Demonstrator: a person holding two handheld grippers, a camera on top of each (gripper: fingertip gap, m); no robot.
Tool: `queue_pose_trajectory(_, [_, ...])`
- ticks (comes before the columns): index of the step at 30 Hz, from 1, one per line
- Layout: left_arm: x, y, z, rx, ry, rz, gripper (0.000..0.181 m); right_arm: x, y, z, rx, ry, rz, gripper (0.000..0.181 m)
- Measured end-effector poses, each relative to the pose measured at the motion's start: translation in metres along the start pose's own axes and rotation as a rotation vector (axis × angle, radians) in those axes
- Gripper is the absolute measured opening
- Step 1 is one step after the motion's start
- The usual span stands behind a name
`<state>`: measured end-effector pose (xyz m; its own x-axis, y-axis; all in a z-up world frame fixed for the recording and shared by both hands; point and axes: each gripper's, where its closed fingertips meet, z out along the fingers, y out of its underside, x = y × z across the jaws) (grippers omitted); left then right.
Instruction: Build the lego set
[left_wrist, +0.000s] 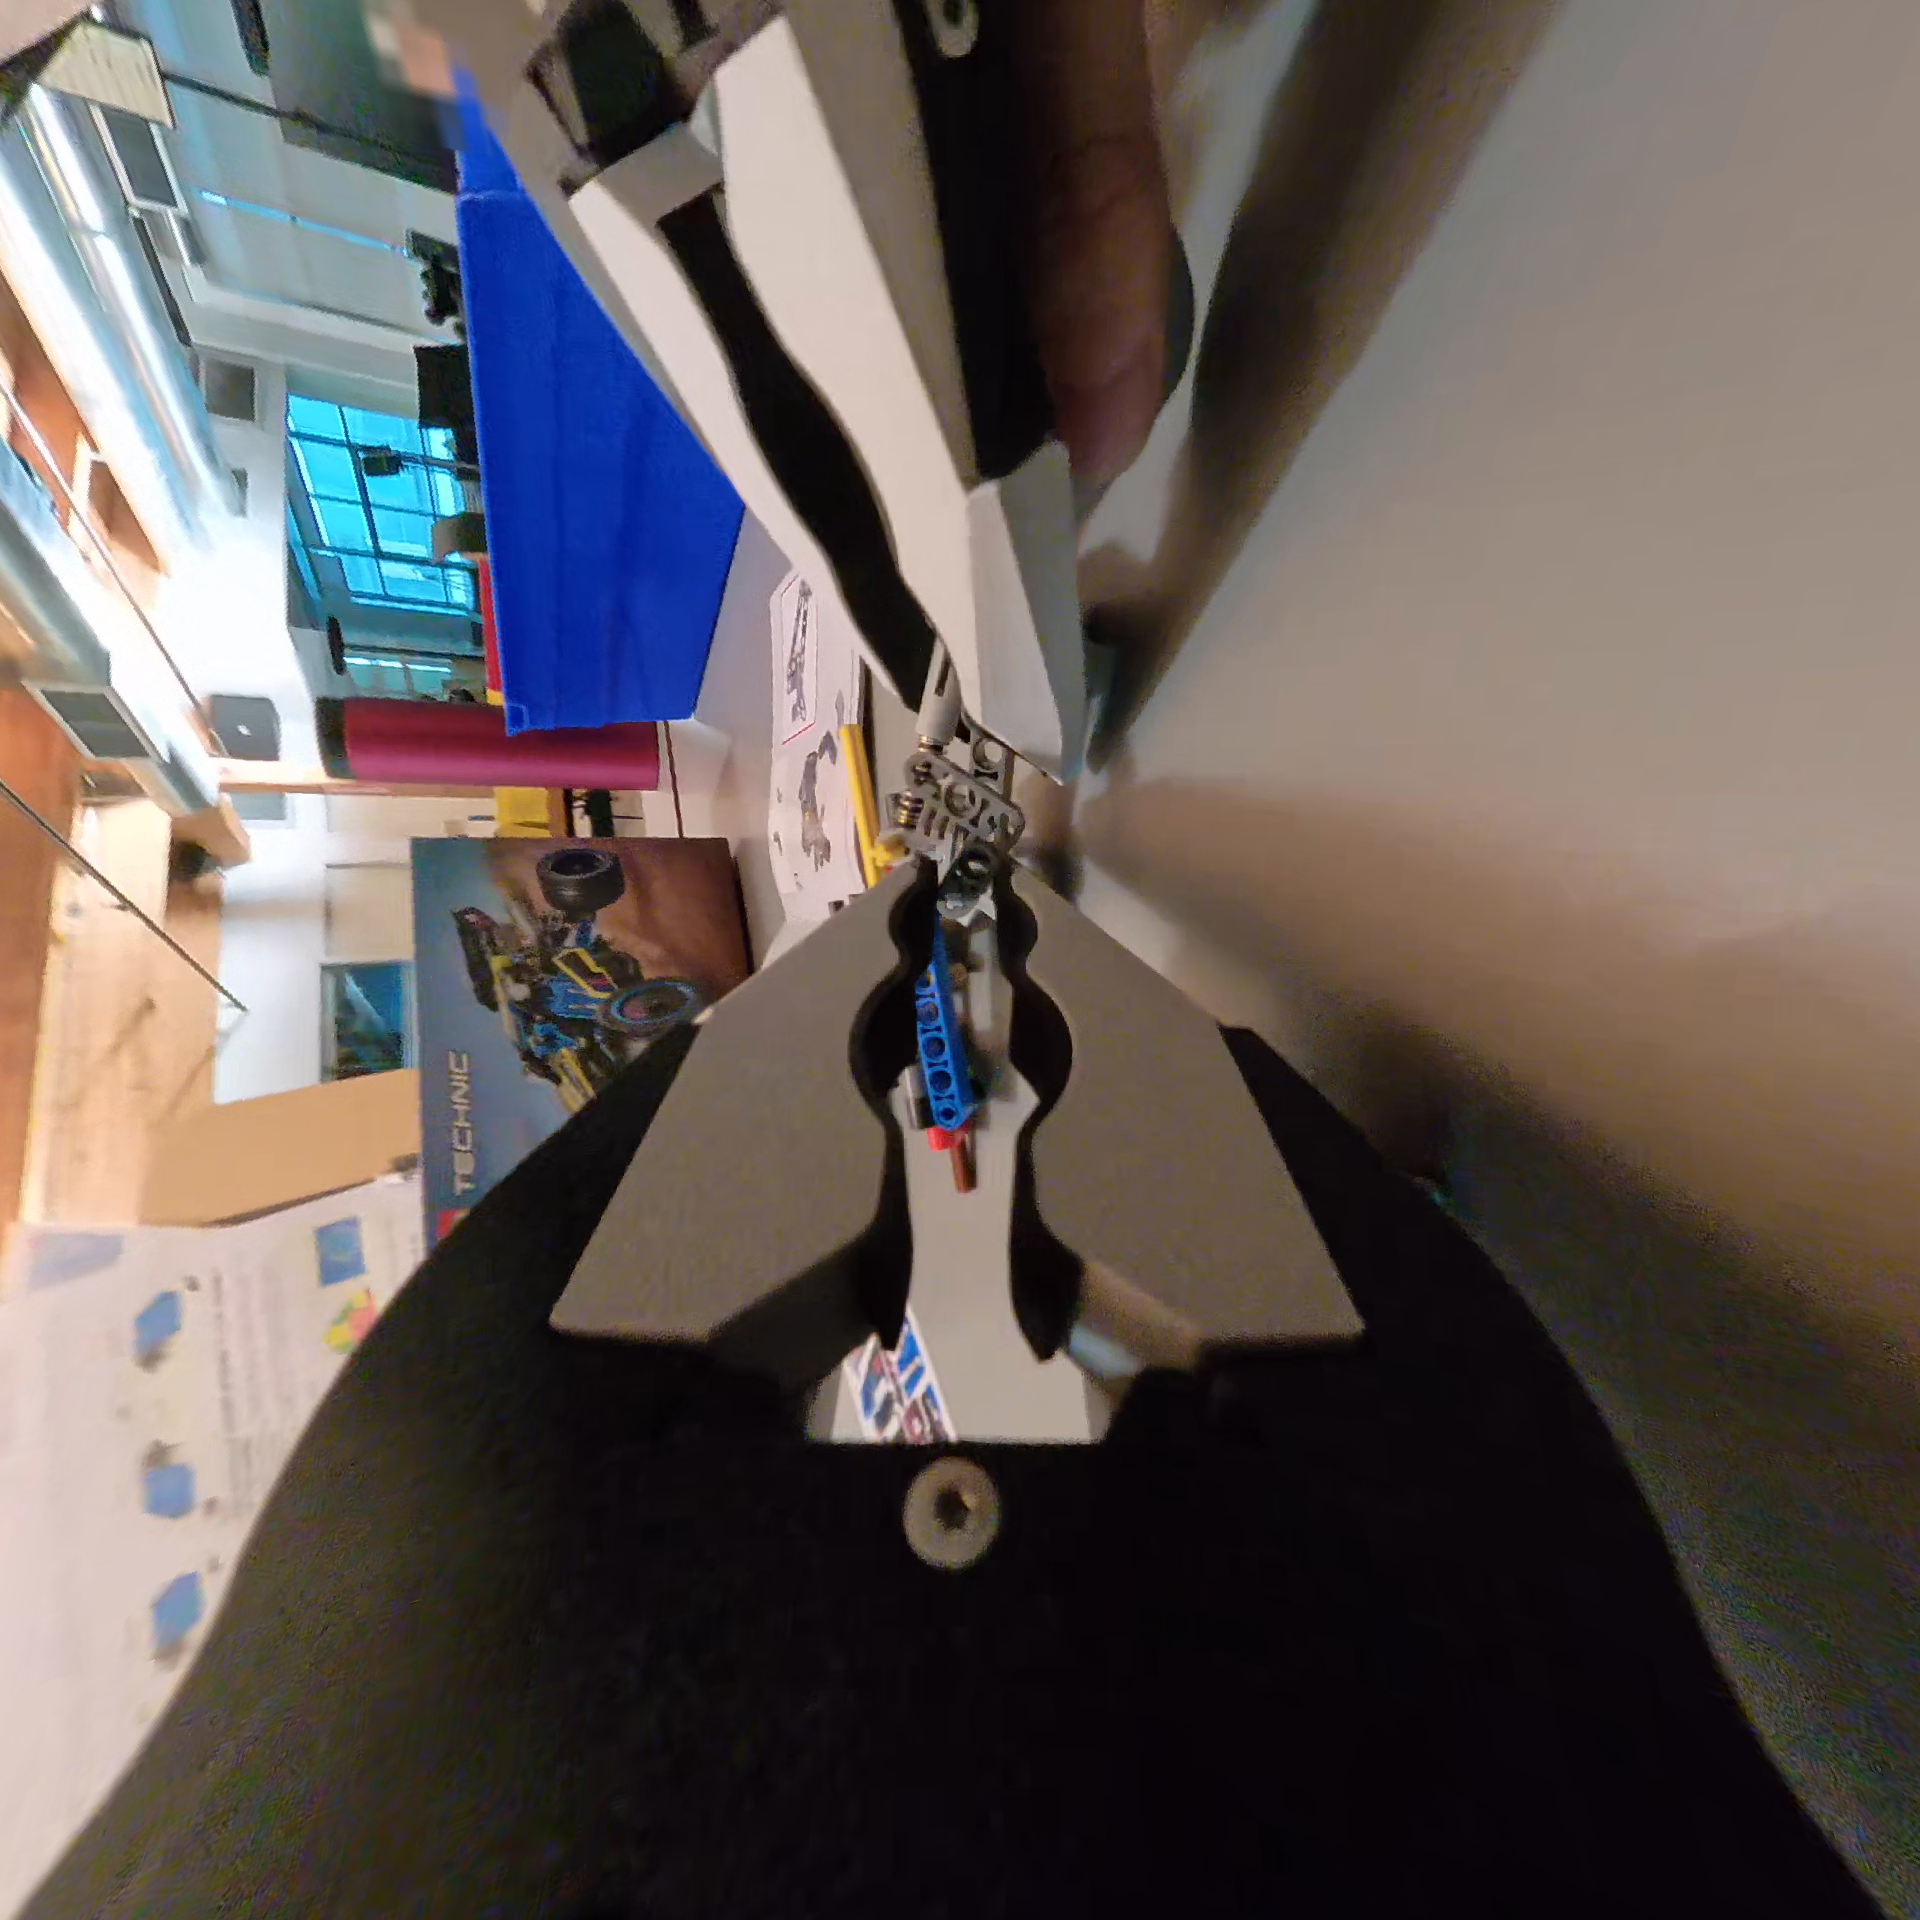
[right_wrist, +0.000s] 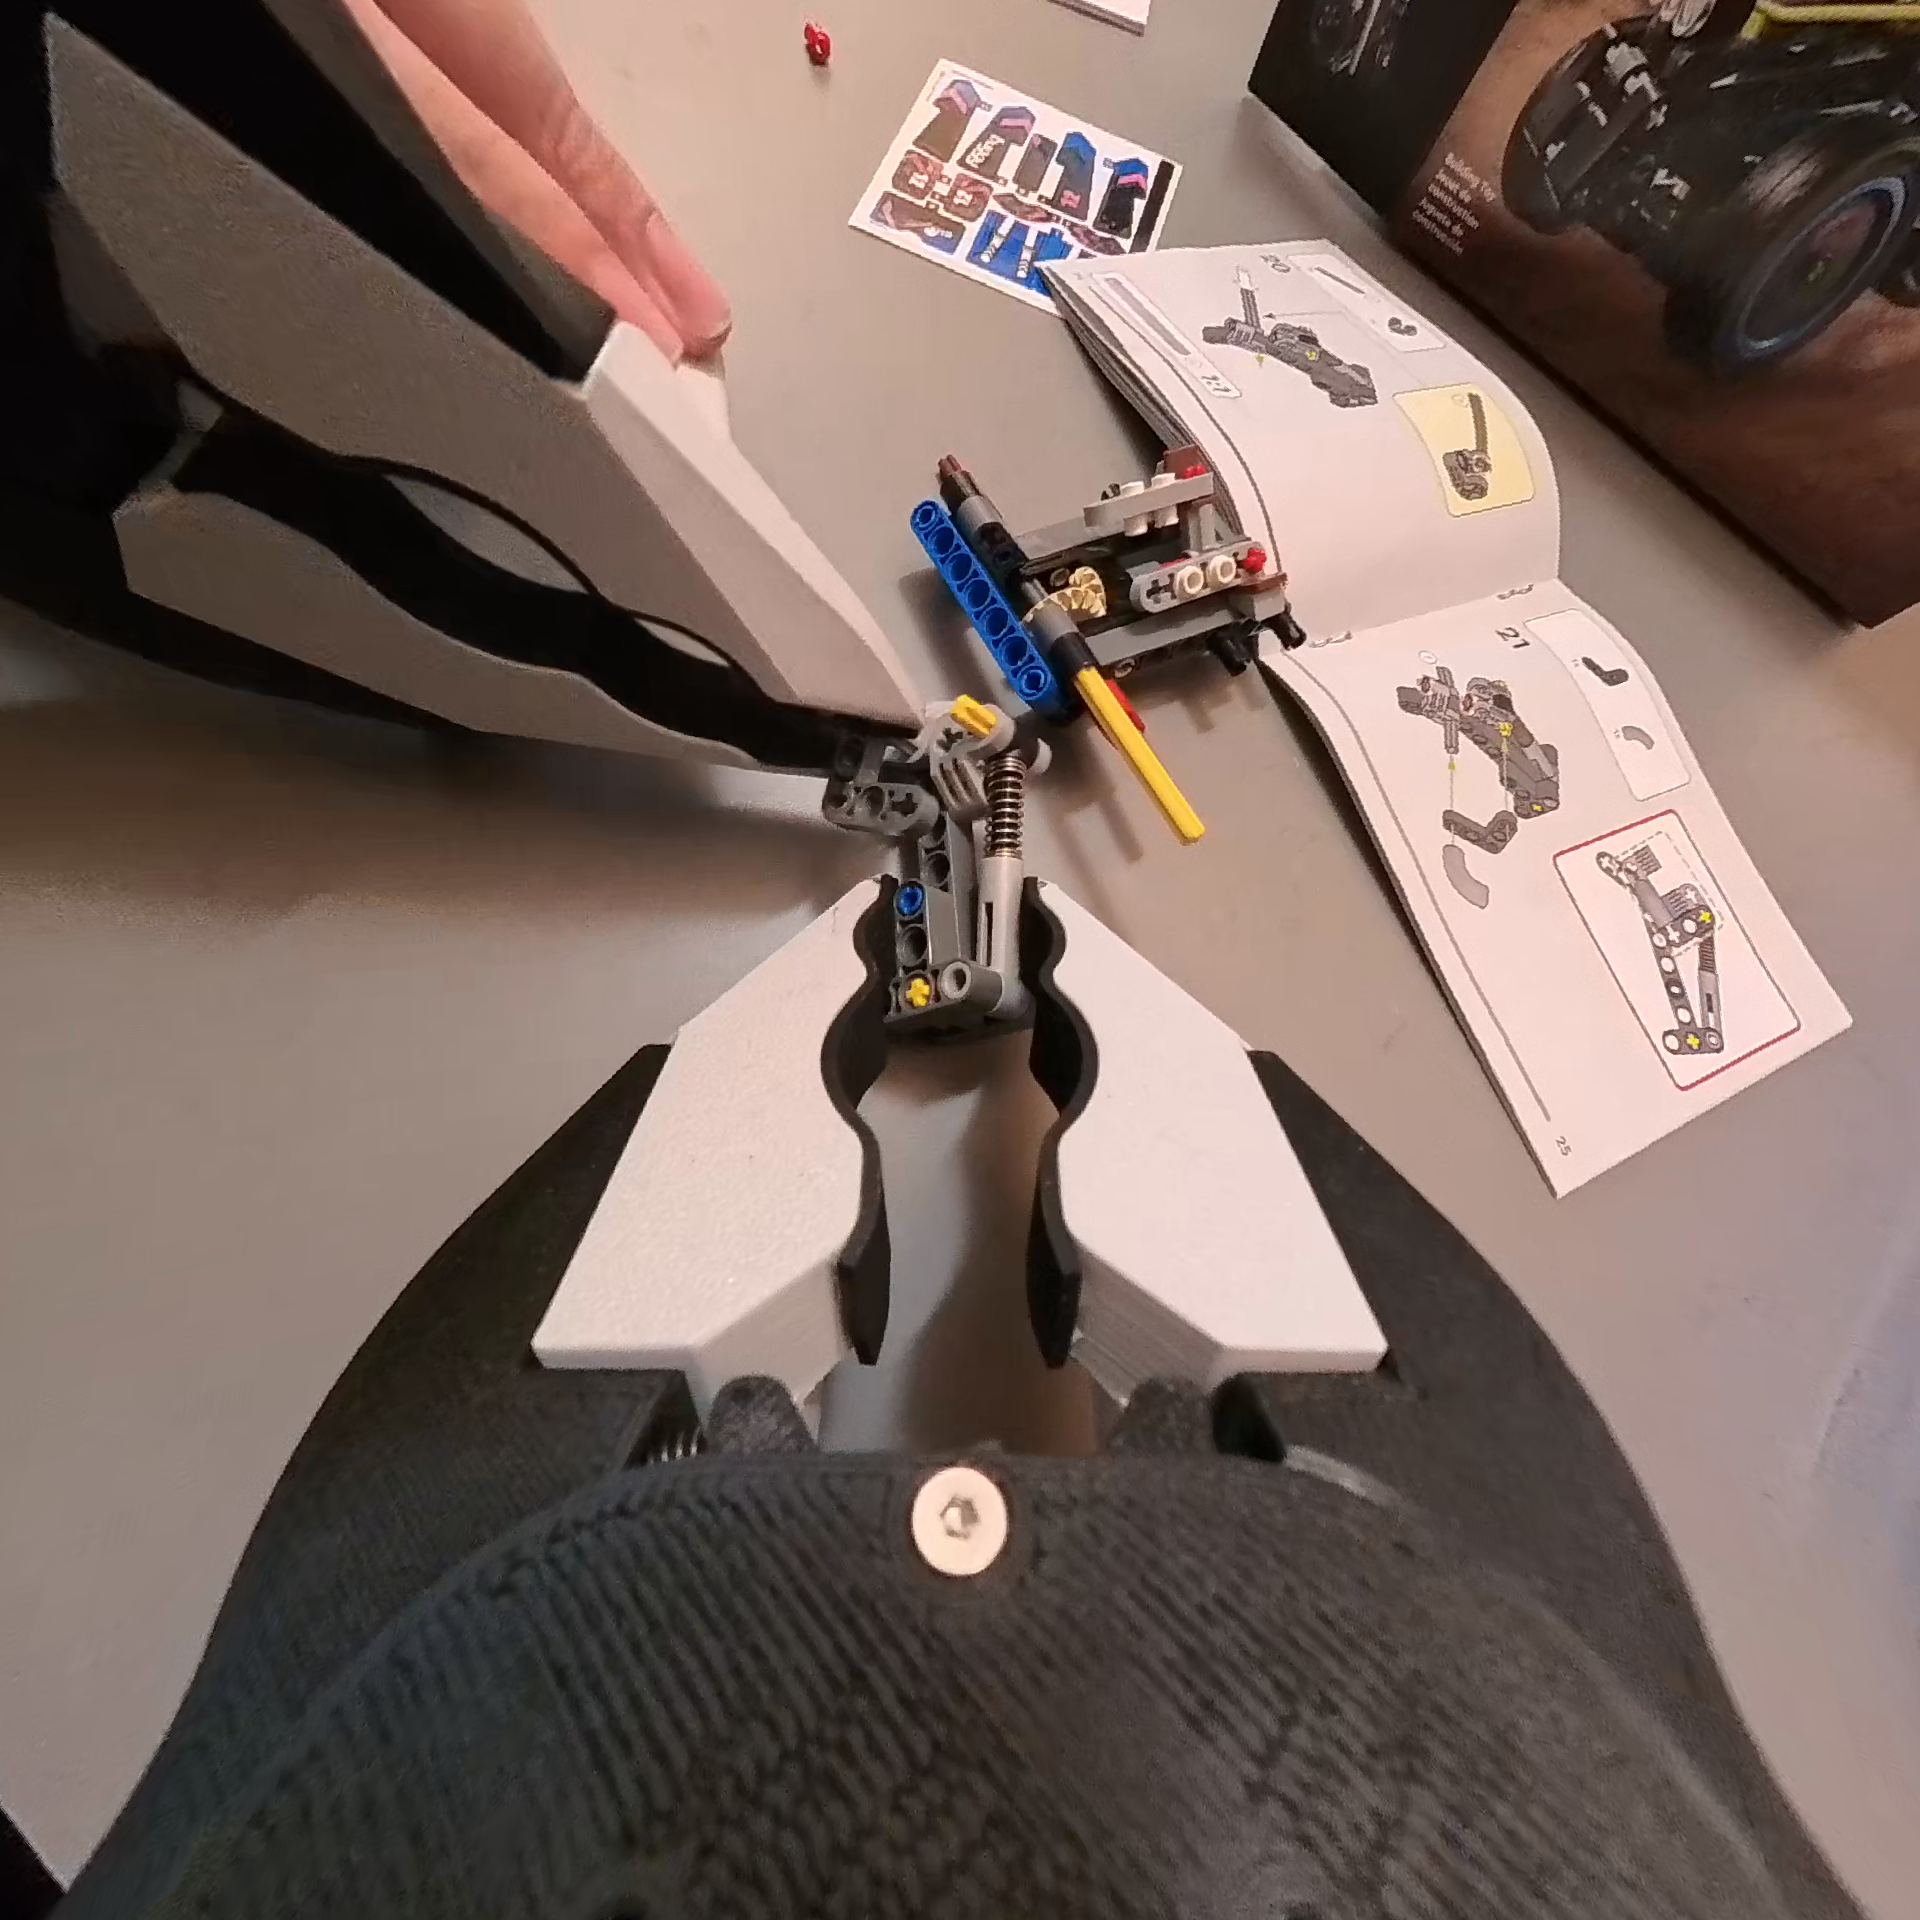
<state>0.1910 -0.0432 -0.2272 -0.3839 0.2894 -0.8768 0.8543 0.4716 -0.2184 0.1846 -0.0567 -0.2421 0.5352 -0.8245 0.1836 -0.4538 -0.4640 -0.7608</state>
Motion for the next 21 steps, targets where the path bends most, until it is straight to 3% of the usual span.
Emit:
queue_pose_trajectory(6, [-0.0010, 0.0004, 0.0017, 0.020, 0.023, -0.141, 0.008, 0.0017, -0.0001, -0.0003, 0.002, 0.005, 0.008, 0.021])
queue_pose_trajectory(16, [0.0019, -0.0035, 0.0005, 0.068, 0.037, -0.005, 0.010, 0.0005, 0.0006, 0.0006, -0.005, -0.002, 0.001, 0.021])
queue_pose_trajectory(21, [0.0013, -0.0030, 0.0011, 0.023, 0.044, 0.050, 0.008, 0.0013, 0.0006, 0.0006, -0.005, 0.006, -0.001, 0.021])
